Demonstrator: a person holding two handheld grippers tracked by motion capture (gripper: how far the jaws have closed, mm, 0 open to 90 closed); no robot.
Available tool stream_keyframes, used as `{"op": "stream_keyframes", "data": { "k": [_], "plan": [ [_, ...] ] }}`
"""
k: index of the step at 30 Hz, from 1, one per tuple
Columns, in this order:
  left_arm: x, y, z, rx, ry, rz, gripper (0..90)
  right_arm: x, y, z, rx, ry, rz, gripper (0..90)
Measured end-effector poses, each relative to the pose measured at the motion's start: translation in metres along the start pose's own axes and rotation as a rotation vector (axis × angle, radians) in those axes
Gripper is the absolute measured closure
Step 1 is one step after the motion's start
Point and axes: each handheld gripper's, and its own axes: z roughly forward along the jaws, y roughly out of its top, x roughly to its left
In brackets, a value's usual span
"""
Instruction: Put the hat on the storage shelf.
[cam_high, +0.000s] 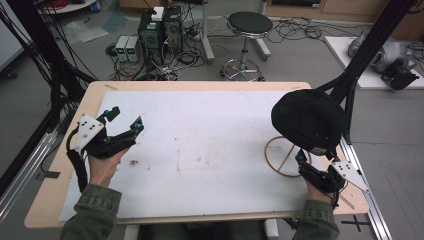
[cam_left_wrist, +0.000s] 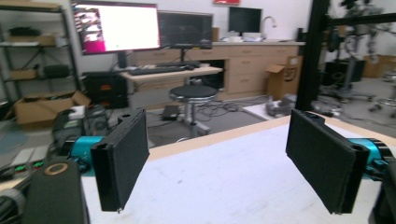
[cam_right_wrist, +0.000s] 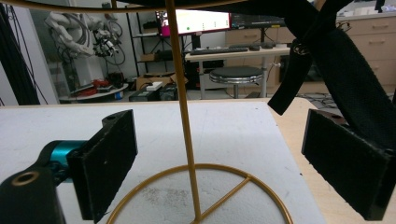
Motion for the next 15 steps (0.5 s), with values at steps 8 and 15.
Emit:
{"op": "stream_keyframes", "data": {
  "k": [8, 15],
  "plan": [
    [0.012, -0.018, -0.01, -0.003, 0.101, -0.008, 19.1, 0.0, 0.0, -0.001, 0.005, -0.006, -0.007, 9.6],
    [0.014, -0.028, -0.015, -0.008, 0.169, -0.002, 19.0, 0.0, 0.0, -0.001, 0.007, -0.011, 0.005, 9.6]
  ]
}}
